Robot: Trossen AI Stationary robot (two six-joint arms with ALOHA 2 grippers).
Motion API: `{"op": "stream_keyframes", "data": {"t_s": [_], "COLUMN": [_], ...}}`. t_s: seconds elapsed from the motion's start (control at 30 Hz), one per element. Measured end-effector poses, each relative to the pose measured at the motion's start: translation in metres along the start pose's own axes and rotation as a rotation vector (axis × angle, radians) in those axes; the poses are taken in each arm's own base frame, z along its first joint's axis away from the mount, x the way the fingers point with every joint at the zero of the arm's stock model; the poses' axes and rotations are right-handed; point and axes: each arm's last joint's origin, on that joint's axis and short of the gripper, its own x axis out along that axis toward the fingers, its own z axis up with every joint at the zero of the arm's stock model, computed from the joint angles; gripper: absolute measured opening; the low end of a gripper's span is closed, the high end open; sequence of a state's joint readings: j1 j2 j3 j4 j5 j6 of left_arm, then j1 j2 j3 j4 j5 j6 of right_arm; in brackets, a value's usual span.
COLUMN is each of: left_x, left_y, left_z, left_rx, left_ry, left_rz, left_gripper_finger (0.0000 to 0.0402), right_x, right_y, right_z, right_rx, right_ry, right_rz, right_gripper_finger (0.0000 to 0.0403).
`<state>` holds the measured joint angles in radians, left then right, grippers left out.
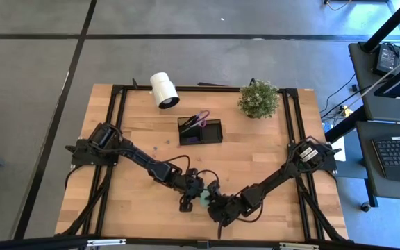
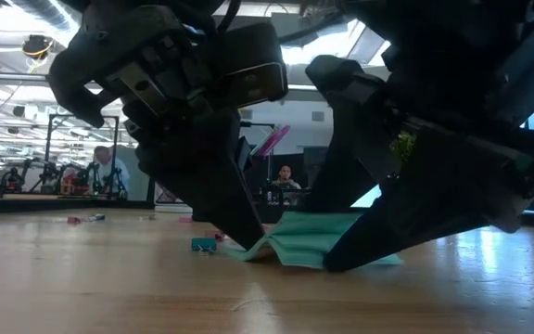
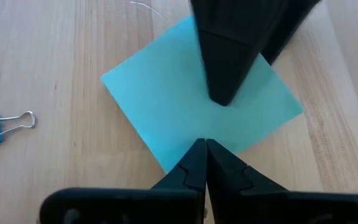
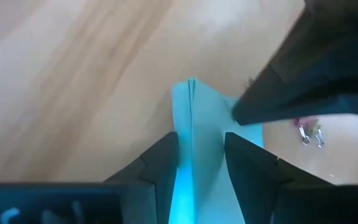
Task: Pick and place office supplies into organizer
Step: Put the sticky note pads into the black desk organizer, then put the blue sticky note into the black desk organizer
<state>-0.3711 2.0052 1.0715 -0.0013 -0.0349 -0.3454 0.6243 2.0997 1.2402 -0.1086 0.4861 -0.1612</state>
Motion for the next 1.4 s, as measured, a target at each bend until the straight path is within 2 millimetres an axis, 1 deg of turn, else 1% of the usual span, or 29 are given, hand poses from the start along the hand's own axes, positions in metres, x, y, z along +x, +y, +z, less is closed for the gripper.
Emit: {"op": "stream_keyframes", "data": {"t_s": [0.23,0.5,0.6,0.73,0.9,1.03,1.27,1.4], "left_x": [0.0,0.0,0.0,0.0,0.0,0.0,0.0,0.0], "left_y": [0.002,0.001,0.002,0.005,0.006,0.005,0.005,0.005], "left_z": [0.001,0.001,0.001,0.002,0.003,0.003,0.003,0.003], "left_rx": [-0.016,-0.044,-0.069,-0.118,-0.164,-0.162,-0.147,-0.147], "left_ry": [0.002,0.001,0.002,0.009,0.016,0.012,0.006,0.005], "left_rz": [-0.008,-0.022,-0.026,-0.043,-0.058,-0.053,-0.044,-0.044], "left_gripper_finger": [0.0002,0.0002,0.0003,0.0002,0.0002,0.0002,0.0001,0.0003], "right_x": [-0.002,-0.003,-0.003,0.003,0.01,0.009,0.009,0.009], "right_y": [-0.002,-0.003,-0.002,0.002,0.006,0.011,0.01,0.009], "right_z": [0.012,0.013,0.013,0.01,0.007,0.006,0.0,0.0], "right_rx": [0.044,0.045,0.047,0.059,0.052,0.039,0.006,-0.01], "right_ry": [-0.039,-0.038,-0.044,-0.026,-0.012,-0.003,0.059,0.088], "right_rz": [0.01,-0.004,0.03,0.042,-0.01,-0.071,-0.103,-0.123], "right_gripper_finger": [0.0139,0.0139,0.0139,0.0139,0.0139,0.0139,0.0139,0.0139]}}
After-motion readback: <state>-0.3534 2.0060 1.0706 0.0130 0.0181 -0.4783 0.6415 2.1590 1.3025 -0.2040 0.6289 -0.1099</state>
